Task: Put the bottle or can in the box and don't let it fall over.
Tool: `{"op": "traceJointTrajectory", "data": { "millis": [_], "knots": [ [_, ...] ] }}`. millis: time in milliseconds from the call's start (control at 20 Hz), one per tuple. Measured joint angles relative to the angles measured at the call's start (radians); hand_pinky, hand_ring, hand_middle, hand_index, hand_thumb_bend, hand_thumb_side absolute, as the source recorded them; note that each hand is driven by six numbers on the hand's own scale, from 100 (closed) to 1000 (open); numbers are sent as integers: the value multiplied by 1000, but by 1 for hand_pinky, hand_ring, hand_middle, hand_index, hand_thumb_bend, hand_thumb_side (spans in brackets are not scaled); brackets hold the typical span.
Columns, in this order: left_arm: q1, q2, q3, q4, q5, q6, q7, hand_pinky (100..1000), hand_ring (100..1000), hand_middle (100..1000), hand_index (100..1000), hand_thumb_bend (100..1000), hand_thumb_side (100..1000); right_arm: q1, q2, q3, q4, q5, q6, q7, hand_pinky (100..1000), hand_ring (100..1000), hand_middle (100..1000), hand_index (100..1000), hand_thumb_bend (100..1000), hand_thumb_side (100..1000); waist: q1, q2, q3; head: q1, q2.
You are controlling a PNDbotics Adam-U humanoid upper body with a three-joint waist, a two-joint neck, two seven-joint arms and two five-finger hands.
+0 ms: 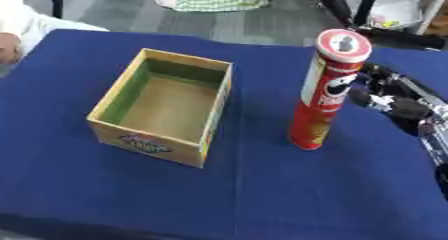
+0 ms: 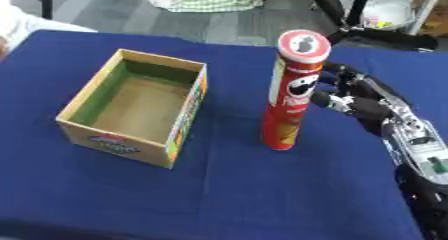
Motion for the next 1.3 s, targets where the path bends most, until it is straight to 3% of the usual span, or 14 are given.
{"op": "traceJointTrajectory", "data": {
  "millis": [1300],
  "knots": [
    [0, 0, -1, 0, 0, 0, -5, 909, 766, 824, 831, 100, 721, -44, 47, 20, -14, 28, 12, 12, 932, 1000, 1000, 917, 773, 280, 0, 3, 6, 5, -9]
  ]
}}
